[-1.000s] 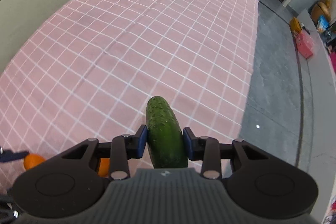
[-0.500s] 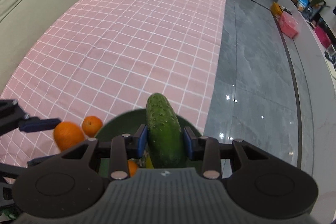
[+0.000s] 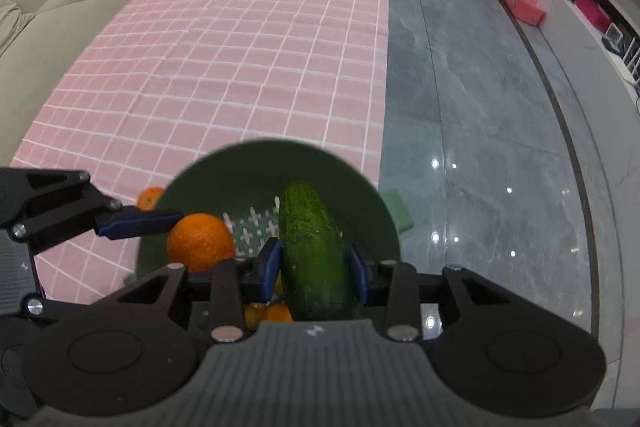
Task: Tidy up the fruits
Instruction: 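Lower the cucumber into the colander and open the right gripper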
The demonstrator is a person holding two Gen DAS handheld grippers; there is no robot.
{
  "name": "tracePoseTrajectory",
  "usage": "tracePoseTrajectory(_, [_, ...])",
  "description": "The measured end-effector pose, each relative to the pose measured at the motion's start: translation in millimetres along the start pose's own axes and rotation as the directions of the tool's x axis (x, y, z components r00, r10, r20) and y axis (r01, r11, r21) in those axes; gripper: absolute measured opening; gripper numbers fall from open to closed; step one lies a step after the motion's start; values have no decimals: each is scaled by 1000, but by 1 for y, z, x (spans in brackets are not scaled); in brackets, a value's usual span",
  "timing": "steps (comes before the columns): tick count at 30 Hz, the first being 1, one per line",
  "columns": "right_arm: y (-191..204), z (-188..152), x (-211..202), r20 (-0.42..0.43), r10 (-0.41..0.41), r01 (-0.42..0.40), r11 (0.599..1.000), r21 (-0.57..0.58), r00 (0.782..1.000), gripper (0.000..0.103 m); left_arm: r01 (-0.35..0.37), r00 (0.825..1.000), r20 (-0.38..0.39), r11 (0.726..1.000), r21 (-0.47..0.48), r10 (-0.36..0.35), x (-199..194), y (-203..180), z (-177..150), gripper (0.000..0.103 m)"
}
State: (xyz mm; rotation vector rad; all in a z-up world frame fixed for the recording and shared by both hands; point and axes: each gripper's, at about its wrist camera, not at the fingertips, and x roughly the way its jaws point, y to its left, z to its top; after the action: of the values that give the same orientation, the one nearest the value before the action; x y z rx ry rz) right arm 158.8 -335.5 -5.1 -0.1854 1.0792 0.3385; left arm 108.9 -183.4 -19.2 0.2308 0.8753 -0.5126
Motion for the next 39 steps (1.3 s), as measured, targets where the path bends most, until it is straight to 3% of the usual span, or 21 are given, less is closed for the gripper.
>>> tracePoseTrajectory(11, [0, -1, 3, -2, 4, -4, 1000, 18, 1000, 34, -22, 999, -38, 1000, -6, 21, 4, -5, 1, 47])
tracePoseTrajectory(16, [0, -4, 1, -6, -8, 8, 1000, 17, 1000, 35, -20, 1000, -4, 999, -41, 20, -7, -3, 5, 58])
tracePoseTrajectory(18, [0, -5, -2, 7, -11, 10, 1000, 25, 1000, 40, -20, 1000, 13, 999, -36, 20, -13, -3, 6, 60])
tracePoseTrajectory(22, [-1, -5, -9, 26, -5, 4, 999, 38, 1000, 40, -23, 999, 43, 999, -39, 25, -26, 3, 5, 60])
tracePoseTrajectory(29, [9, -10, -24, 63, 15, -17, 999, 40, 998, 40, -50, 994, 93, 991, -123, 62, -52, 46, -5, 62])
tracePoseTrajectory(35, [32, -16, -35, 96, 36, -39, 999, 21, 995, 40, -84, 992, 72, 974, -211, 101, -61, 89, -21, 62])
tracePoseTrajectory(39, [50, -30, -43, 130, 70, -79, 995, 63, 989, 40, -89, 994, 43, 978, -190, 99, -57, 106, -37, 62])
